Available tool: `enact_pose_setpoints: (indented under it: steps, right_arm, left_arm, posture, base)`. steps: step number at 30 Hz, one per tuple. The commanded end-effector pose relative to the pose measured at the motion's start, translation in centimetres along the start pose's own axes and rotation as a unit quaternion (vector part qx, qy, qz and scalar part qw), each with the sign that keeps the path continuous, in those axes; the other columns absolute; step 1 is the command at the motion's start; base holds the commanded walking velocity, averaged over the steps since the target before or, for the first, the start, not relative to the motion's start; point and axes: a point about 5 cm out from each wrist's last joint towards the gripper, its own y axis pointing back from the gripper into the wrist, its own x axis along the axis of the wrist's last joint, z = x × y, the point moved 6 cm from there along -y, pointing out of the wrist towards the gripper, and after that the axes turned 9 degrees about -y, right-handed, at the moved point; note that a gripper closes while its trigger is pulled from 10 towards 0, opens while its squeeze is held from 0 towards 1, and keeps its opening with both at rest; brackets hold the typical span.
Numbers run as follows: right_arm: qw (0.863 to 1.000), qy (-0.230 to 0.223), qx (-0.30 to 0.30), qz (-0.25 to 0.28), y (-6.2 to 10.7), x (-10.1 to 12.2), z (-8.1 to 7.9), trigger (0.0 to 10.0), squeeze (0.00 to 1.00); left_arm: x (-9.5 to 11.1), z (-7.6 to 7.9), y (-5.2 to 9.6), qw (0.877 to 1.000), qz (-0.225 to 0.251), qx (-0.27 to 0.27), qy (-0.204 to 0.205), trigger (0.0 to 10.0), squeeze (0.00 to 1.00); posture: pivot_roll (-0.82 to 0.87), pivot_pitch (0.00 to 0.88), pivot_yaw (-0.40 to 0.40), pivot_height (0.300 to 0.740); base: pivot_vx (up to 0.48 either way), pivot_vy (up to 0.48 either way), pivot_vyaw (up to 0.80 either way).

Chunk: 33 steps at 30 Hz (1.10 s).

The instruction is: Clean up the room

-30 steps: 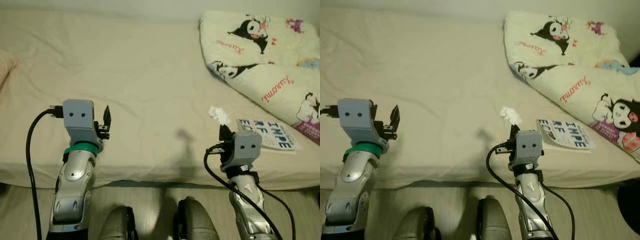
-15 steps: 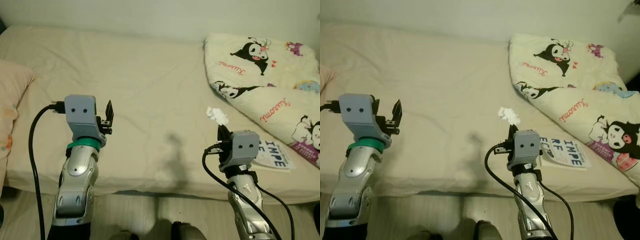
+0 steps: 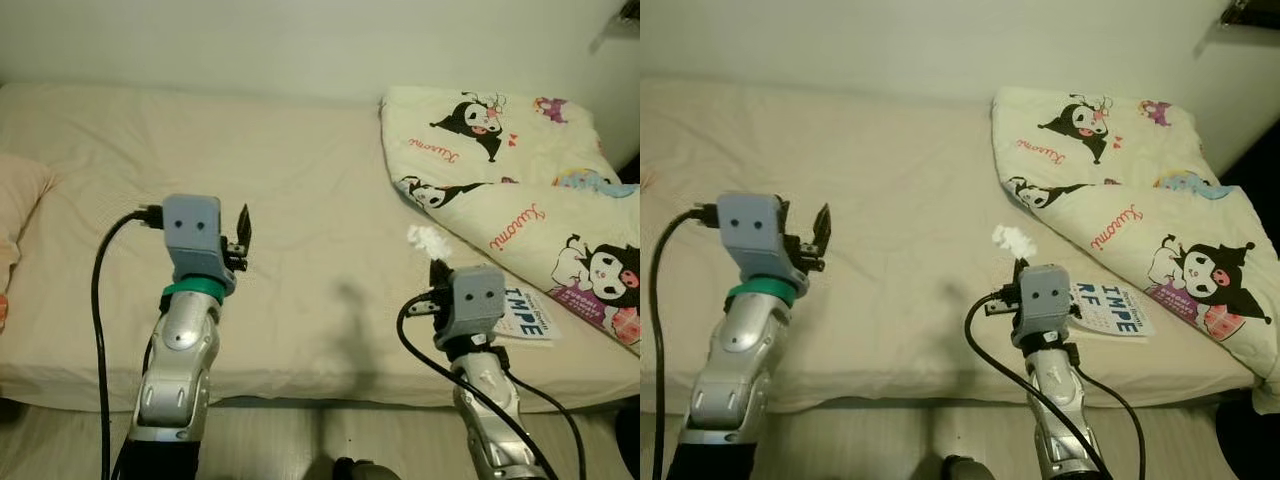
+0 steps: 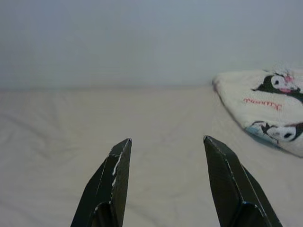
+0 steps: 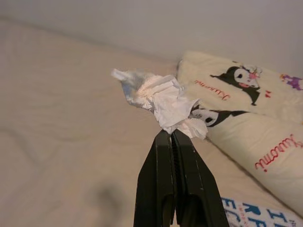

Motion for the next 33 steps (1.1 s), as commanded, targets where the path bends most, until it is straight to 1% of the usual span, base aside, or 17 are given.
enact_pose_setpoints:
  steps: [1, 3, 4, 5, 6, 7, 9, 10, 12, 13, 14, 16, 21, 23, 25, 29, 33]
  right_arm:
    - [1.000, -0.002, 0.006, -0.012, 0.3, -0.8, -0.2, 10.0, 0.00]
    - [1.000, -0.006, 0.009, -0.017, 0.4, -1.0, -0.4, 10.0, 0.00]
    - [1.000, -0.008, 0.014, -0.019, 0.4, -1.2, -0.7, 10.0, 0.00]
    - [1.000, -0.008, 0.014, -0.019, 0.4, -1.2, -0.7, 10.0, 0.00]
    - [1.000, -0.010, 0.019, -0.022, 0.5, -1.5, -1.1, 10.0, 0.00]
    - [1.000, -0.010, 0.019, -0.022, 0.5, -1.5, -1.1, 10.0, 0.00]
    - [0.999, -0.014, 0.024, -0.027, 0.5, -1.9, -1.7, 10.0, 0.00]
    - [0.999, -0.014, 0.024, -0.027, 0.5, -1.9, -1.7, 10.0, 0.00]
    - [0.999, -0.014, 0.017, -0.041, 0.9, -2.9, -1.5, 10.0, 0.00]
    - [0.999, -0.014, 0.017, -0.041, 0.9, -2.9, -1.5, 10.0, 0.00]
    - [0.998, -0.009, 0.013, -0.056, 1.3, -3.9, -1.3, 10.0, 0.00]
    - [0.997, 0.000, 0.011, -0.076, 1.9, -5.3, -1.0, 10.0, 0.00]
    - [0.996, 0.007, 0.009, -0.093, 2.4, -6.3, -0.7, 10.0, 0.00]
    - [0.995, 0.011, 0.006, -0.097, 2.4, -6.6, -0.7, 10.0, 0.00]
    - [0.995, 0.013, 0.005, -0.101, 2.3, -6.9, -0.7, 10.0, 0.00]
    - [0.995, 0.010, 0.009, -0.095, 1.9, -6.8, -1.1, 10.0, 0.00]
    - [0.996, 0.011, 0.011, -0.088, 1.5, -6.5, -1.3, 10.0, 0.00]
  left_arm:
    - [-1.4, 0.8, 0.6, 0.999, -0.013, -0.019, -0.022, 10.0, 0.00]
    - [-2.3, 1.1, 1.1, 0.998, -0.018, -0.031, -0.045, 10.0, 0.00]
    - [-3.4, 1.2, 1.7, 0.996, -0.023, -0.038, -0.079, 10.0, 0.00]
    - [-3.4, 1.2, 1.7, 0.996, -0.023, -0.038, -0.079, 10.0, 0.00]
    - [-5.1, 1.0, 2.5, 0.993, -0.042, -0.041, -0.101, 10.0, 0.00]
    - [-5.1, 1.0, 2.5, 0.993, -0.042, -0.041, -0.101, 10.0, 0.00]
    - [-8.5, 0.1, 3.9, 0.988, -0.085, -0.031, -0.127, 10.0, 0.00]
    - [-8.5, 0.1, 3.9, 0.988, -0.085, -0.031, -0.127, 10.0, 0.00]
    - [-11.8, -0.9, 5.5, 0.981, -0.135, -0.019, -0.139, 10.0, 0.00]
    - [-11.8, -0.9, 5.5, 0.981, -0.135, -0.019, -0.139, 10.0, 0.00]
    - [-13.4, -1.1, 6.5, 0.977, -0.163, -0.019, -0.138, 10.0, 0.00]
    - [-15.0, -1.3, 7.7, 0.972, -0.191, -0.019, -0.133, 10.0, 0.00]
    - [-15.4, -1.3, 7.8, 0.974, -0.196, -0.008, -0.113, 10.0, 0.00]
    - [-15.3, -1.2, 7.5, 0.976, -0.192, -0.005, -0.107, 10.0, 0.00]
    - [-14.7, -0.9, 6.4, 0.980, -0.176, 0.002, -0.091, 10.0, 0.00]
    - [-13.9, -0.6, 5.5, 0.984, -0.160, 0.004, -0.083, 10.0, 0.00]
    - [-13.7, -0.5, 5.2, 0.985, -0.154, 0.003, -0.082, 10.0, 0.00]
  posture:
    - [-0.06, 0.032, -0.016, 0.740]
    - [-0.06, 0.030, -0.009, 0.740]
    - [-0.07, 0.032, -0.003, 0.740]
    - [-0.07, 0.032, -0.003, 0.740]
    - [-0.06, 0.032, 0.003, 0.740]
    - [-0.06, 0.032, 0.003, 0.740]
    - [-0.07, 0.031, 0.004, 0.740]
    - [-0.07, 0.031, 0.004, 0.740]
    - [-0.06, 0.026, 0.006, 0.740]
    - [-0.06, 0.026, 0.006, 0.740]
    - [-0.06, 0.026, 0.006, 0.740]
    - [-0.06, 0.026, 0.005, 0.740]
    - [-0.06, 0.023, 0.004, 0.740]
    - [-0.06, 0.021, 0.003, 0.740]
    - [-0.06, 0.018, 0.002, 0.740]
    - [-0.06, 0.010, -0.001, 0.740]
    - [-0.06, 0.010, -0.001, 0.740]
  base:
    - [0.000, 0.000, 0.00]
    - [0.000, 0.000, 0.00]
    - [0.000, 0.000, 0.00]
    - [0.000, 0.000, 0.00]
    - [0.000, 0.000, 0.00]
    - [0.000, 0.000, 0.00]
    - [0.000, 0.000, 0.00]
    - [0.000, 0.000, 0.00]
    - [0.000, 0.000, 0.00]
    - [0.000, 0.000, 0.00]
    - [0.000, 0.000, 0.00]
    - [0.000, 0.000, 0.00]
    - [0.000, 0.000, 0.00]
    - [0.000, 0.000, 0.00]
    - [0.000, 0.000, 0.00]
    - [0.000, 0.000, 0.00]
    - [0.000, 0.000, 0.00]
